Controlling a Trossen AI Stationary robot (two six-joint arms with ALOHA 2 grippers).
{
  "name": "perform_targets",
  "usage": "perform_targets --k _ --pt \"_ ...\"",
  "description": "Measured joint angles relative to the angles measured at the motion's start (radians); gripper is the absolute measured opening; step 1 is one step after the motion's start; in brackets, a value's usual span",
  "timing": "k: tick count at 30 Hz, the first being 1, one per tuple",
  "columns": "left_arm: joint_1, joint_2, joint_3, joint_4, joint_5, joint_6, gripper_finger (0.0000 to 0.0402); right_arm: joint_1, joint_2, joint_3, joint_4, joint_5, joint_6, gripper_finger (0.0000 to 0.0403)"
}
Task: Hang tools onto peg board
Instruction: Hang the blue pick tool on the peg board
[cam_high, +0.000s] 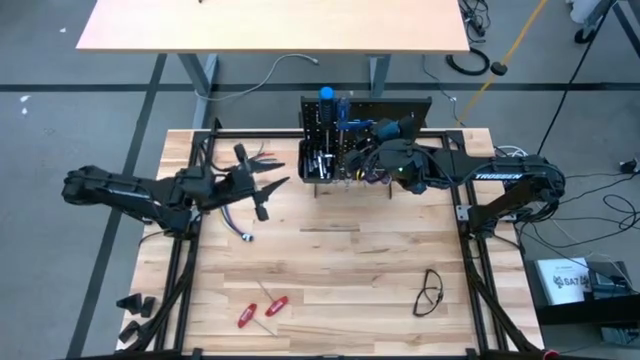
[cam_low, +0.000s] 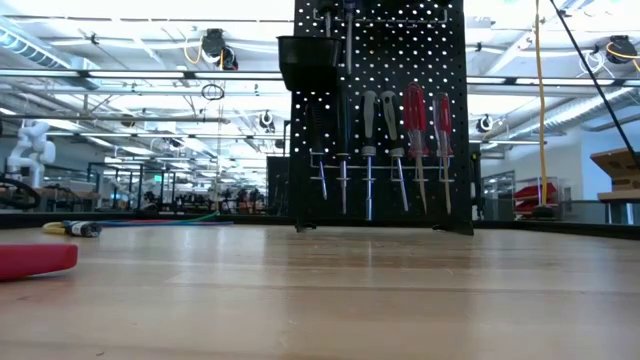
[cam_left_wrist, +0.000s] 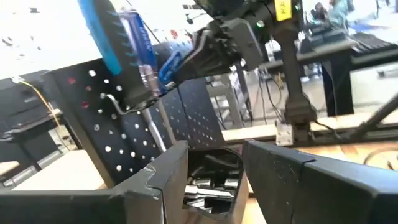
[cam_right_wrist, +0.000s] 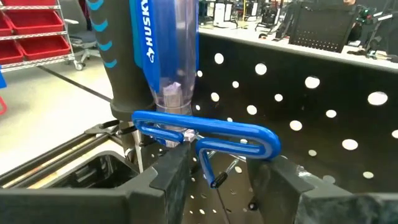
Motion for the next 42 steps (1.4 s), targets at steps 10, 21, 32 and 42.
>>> perform_targets --k 10,21,32,42 --pt "-0.013 -0.001 -0.074 0.064 0.000 0.000 0.0160 0.021 -0.011 0.000 -0.050 -0.008 0.005 0.0148" --pt "-0.013 -0.001 -0.073 0.069 0.005 0.008 0.0160 0.012 -0.014 0.000 -0.075 -0.028 0.044 0.0148" --pt "-0.013 -0.001 -0.073 0.066 0.008 0.003 0.0160 0.013 -0.019 0.000 -0.090 -0.032 0.064 0.0148" --pt "-0.013 -0.001 -0.072 0.058 0.008 0.003 0.0160 0.013 -0.023 0.001 -0.146 -0.024 0.082 0.0148"
